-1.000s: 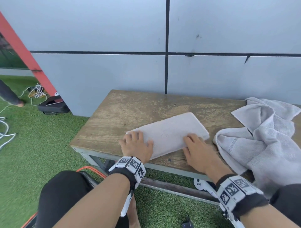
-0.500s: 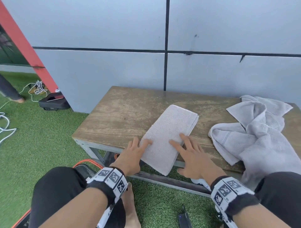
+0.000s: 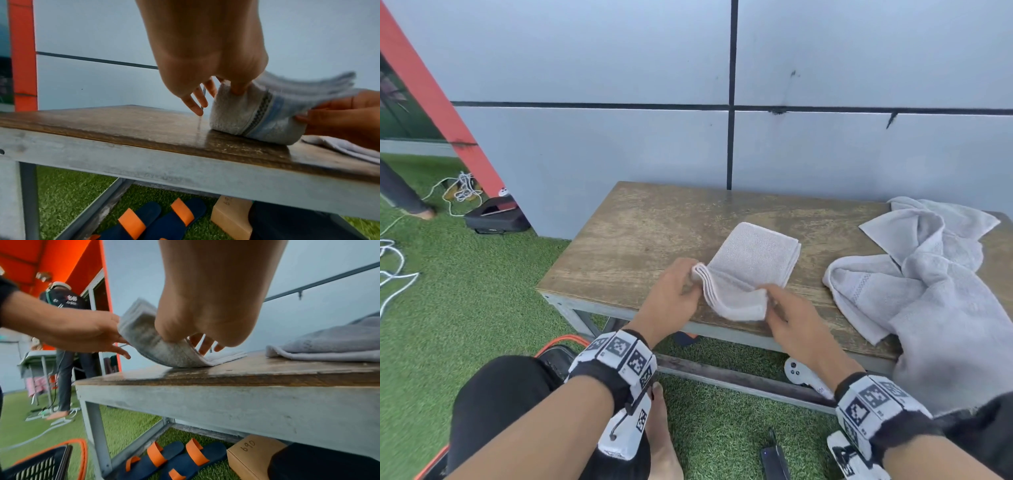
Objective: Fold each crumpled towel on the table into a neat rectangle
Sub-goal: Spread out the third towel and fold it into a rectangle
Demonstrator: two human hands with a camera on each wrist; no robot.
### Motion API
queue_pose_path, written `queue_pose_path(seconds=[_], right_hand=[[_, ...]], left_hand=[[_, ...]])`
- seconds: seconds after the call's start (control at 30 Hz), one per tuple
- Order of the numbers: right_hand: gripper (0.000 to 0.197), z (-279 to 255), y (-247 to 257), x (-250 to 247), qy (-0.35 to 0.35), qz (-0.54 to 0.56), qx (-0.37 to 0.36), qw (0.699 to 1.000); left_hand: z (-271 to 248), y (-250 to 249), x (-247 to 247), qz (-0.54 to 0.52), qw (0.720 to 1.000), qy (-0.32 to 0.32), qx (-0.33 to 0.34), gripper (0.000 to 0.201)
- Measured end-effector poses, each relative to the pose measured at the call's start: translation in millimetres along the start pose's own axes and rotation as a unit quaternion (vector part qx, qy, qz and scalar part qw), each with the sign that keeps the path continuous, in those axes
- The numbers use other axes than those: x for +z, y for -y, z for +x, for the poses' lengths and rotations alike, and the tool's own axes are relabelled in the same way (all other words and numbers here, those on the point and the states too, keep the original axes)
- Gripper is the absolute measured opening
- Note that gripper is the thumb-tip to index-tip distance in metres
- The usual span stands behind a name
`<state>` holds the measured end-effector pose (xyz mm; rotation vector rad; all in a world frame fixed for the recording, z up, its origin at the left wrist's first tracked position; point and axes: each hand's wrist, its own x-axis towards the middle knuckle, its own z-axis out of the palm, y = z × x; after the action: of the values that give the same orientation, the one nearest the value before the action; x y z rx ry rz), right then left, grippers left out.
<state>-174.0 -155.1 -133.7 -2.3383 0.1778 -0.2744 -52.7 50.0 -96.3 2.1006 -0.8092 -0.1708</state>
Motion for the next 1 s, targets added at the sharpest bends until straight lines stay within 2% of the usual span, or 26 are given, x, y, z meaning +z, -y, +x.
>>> queue_pose_path(seconds=[0.07, 0.17, 0.27, 0.33, 0.47, 0.53, 0.63, 0.7, 0.8, 1.0], right_hand=[[0.015, -1, 5, -6, -0.015, 0.06, 0.039, 0.997], [0.036, -1, -1, -10, -0.054, 0.112, 0.069, 0.99], [0.043, -1, -6, -9, -0.057, 0.128, 0.084, 0.987], [0.039, 0, -5, -10, -0.064, 0.131, 0.093, 0.985], [0.036, 10, -6, -14, -0.089, 0.121, 0.113, 0.982], [0.037, 18, -9, -16, -0.101, 0.098, 0.139, 0.98], [0.039, 31, -19, -16, -0.07, 0.045, 0.2, 0.976], [0.043, 38, -25, -15, -0.049, 0.012, 0.222, 0.974], [0.045, 46, -29, -11, -0.039, -0.02, 0.229, 0.972], [0.045, 51, -34, -6, -0.048, -0.043, 0.248, 0.967]], left_hand=[[-1, -8, 0, -0.053, 0.998, -0.006, -0.024, 0.015], [-1, -12, 6, -0.094, 0.995, -0.02, -0.036, 0.024], [-1, -9, 17, -0.123, 0.99, 0.017, -0.058, 0.024], [0, -5, 25, -0.098, 0.992, 0.043, -0.073, 0.019], [15, 1, 36, -0.041, 0.996, 0.011, -0.078, 0.046], [27, -2, 42, -0.033, 0.997, 0.006, -0.074, 0.043], [46, 1, 54, 0.021, 0.994, 0.028, -0.105, 0.03], [54, 9, 64, 0.078, 0.987, 0.024, -0.138, 0.034], [56, 18, 76, 0.11, 0.978, -0.022, -0.176, 0.04], [65, 18, 79, 0.157, 0.968, -0.036, -0.195, 0.045]])
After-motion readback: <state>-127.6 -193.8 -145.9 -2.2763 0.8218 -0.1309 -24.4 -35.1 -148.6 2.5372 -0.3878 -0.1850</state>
